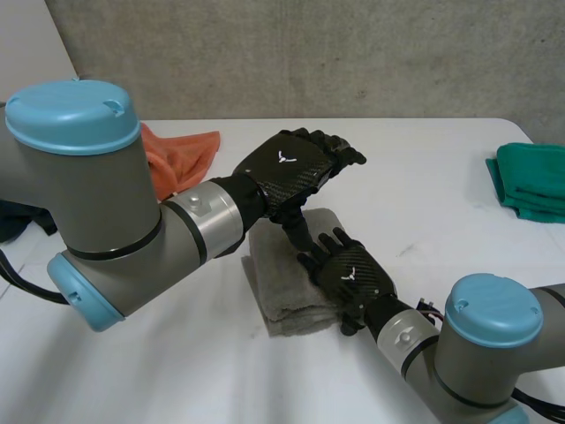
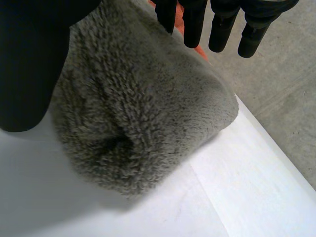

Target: Fold the laundry.

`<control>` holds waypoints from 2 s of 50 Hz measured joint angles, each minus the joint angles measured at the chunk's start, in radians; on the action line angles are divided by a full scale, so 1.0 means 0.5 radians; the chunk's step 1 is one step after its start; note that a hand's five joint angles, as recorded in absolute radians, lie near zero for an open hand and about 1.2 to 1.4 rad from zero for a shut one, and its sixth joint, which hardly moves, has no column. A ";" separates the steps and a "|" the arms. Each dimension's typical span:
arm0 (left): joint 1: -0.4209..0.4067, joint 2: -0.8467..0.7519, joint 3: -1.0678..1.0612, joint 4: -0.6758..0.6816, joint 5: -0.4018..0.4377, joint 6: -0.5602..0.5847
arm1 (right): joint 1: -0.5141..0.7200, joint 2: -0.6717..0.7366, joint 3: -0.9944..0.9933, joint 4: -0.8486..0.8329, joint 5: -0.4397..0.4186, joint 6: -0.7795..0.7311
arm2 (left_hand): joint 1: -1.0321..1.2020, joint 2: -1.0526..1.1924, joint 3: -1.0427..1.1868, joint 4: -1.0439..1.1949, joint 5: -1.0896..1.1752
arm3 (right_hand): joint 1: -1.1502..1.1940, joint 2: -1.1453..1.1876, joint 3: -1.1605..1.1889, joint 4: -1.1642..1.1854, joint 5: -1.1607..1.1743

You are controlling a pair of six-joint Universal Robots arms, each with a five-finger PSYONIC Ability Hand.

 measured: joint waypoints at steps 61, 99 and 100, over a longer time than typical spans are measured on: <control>-0.003 0.115 0.005 0.074 -0.079 -0.159 | -1.620 0.954 -1.843 -0.478 -0.428 0.564 | 0.000 0.004 0.004 0.001 0.000 | 1.607 1.870 1.883 1.972 1.786; -0.076 0.137 -0.010 0.092 -0.084 -0.175 | -2.036 0.506 -1.429 0.374 -0.086 0.259 | 0.000 0.004 0.004 0.001 0.001 | 0.022 0.007 0.003 0.007 0.002; -0.077 0.148 -0.009 0.093 -0.084 -0.176 | -2.051 0.462 -1.431 0.417 -0.033 0.202 | 0.000 0.004 0.004 0.001 0.001 | 0.022 0.007 0.003 0.007 0.002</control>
